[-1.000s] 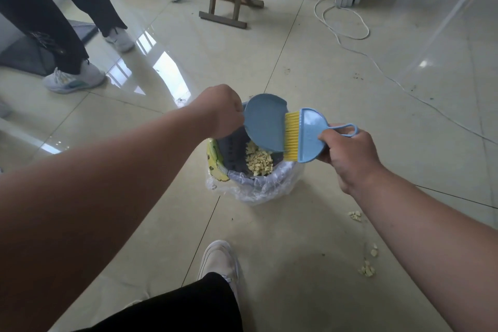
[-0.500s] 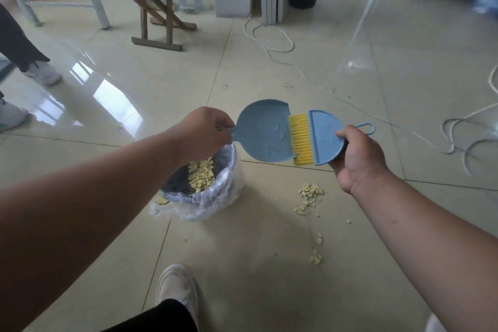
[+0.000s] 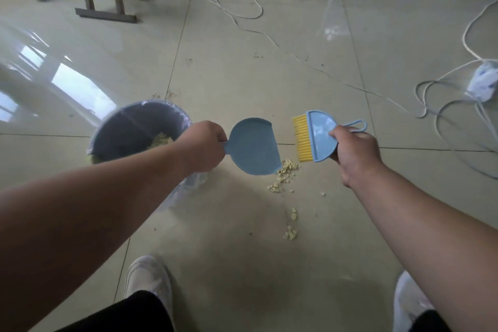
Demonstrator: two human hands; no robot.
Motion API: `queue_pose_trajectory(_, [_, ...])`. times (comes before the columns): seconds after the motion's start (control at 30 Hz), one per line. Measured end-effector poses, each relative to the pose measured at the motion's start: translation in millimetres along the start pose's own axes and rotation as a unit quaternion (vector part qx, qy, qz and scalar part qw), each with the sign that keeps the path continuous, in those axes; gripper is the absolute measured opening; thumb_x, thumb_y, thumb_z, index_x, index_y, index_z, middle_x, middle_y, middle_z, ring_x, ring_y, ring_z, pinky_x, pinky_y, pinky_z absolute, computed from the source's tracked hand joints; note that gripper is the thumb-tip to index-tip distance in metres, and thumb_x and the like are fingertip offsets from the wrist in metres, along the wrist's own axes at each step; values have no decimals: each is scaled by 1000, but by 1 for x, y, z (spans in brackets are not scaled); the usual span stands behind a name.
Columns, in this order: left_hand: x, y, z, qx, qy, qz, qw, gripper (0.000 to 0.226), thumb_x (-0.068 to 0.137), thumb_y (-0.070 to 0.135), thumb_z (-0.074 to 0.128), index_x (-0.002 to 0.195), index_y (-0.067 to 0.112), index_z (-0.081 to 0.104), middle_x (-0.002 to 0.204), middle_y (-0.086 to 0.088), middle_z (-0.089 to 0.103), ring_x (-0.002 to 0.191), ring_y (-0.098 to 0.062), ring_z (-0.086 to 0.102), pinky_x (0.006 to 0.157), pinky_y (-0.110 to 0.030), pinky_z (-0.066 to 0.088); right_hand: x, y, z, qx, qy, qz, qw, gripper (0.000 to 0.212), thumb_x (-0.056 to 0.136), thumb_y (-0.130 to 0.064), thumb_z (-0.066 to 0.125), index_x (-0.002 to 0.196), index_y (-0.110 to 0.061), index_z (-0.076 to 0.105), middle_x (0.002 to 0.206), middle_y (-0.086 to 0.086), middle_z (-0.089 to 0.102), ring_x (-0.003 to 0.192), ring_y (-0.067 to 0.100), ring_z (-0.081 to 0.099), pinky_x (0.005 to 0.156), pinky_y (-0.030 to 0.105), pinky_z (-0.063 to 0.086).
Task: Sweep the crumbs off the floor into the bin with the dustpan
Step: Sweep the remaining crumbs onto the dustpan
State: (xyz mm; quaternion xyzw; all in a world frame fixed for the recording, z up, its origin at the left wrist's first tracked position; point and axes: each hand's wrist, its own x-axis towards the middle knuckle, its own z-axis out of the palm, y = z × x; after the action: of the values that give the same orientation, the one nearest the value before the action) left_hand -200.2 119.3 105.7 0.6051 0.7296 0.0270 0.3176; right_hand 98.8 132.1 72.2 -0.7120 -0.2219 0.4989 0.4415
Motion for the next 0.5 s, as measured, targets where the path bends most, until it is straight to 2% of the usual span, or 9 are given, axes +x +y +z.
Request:
queue_pose_trajectory(0.1, [4,-7,22,48,-34,-22,998,20,81,20,55,84,17,74,81,-2,71,75,-24,66,68,-30,50,16,21,-8,-48,2,3,999,33,49,-38,72,75,-18,76,70,2,67,67,23,66,75,47,59])
queue_pose_trajectory(0.17, [7,-9,34,86,-44,-34,995,25,74,21,50,86,21,72,86,1,70,84,-27,67,73,-32,56,26,34,-12,-83,-4,5,997,38,52,-39,72,80,-14,74,71,2,65,70,24,67,76,48,59])
queue_pose_trajectory(0.23, [8,-11,45,131,-36,-42,990,25,77,16,51,93,21,70,96,-1,71,89,-28,68,76,-35,57,34,42,-15,-121,0,-9,993,47,58,-37,72,91,-4,69,71,1,62,74,22,70,77,55,60])
queue_pose_trajectory(0.27, [8,-12,49,150,-31,-41,987,25,81,13,52,99,19,69,101,-3,71,93,-29,68,77,-35,56,36,46,-17,-144,3,-17,989,48,63,-36,71,93,1,66,71,1,60,73,21,70,73,47,60])
queue_pose_trajectory(0.33, [11,-14,61,179,-46,-33,982,26,89,10,51,110,12,66,103,-6,68,102,-33,68,82,-38,56,38,52,-19,-198,7,-39,979,35,73,-28,70,89,2,68,70,2,57,65,16,60,59,29,47])
queue_pose_trajectory(0.37, [12,-14,66,190,-62,-30,979,26,92,9,52,115,9,65,96,-3,64,107,-33,68,86,-39,55,39,57,-20,-222,4,-52,974,25,78,-24,70,86,-1,70,69,2,58,62,15,54,56,27,41])
queue_pose_trajectory(0.43, [17,-19,75,175,-75,-35,981,29,97,10,53,122,5,66,87,1,53,113,-32,66,92,-38,54,43,67,-23,-255,-9,-71,964,11,85,-21,71,81,-11,71,73,3,65,63,19,55,58,27,44])
queue_pose_trajectory(0.5, [21,-24,82,164,-84,-39,982,32,98,10,54,127,5,65,101,-4,57,116,-33,65,95,-38,53,50,76,-24,-272,-19,-77,959,12,89,-24,72,81,-16,72,82,6,73,73,23,65,68,32,53])
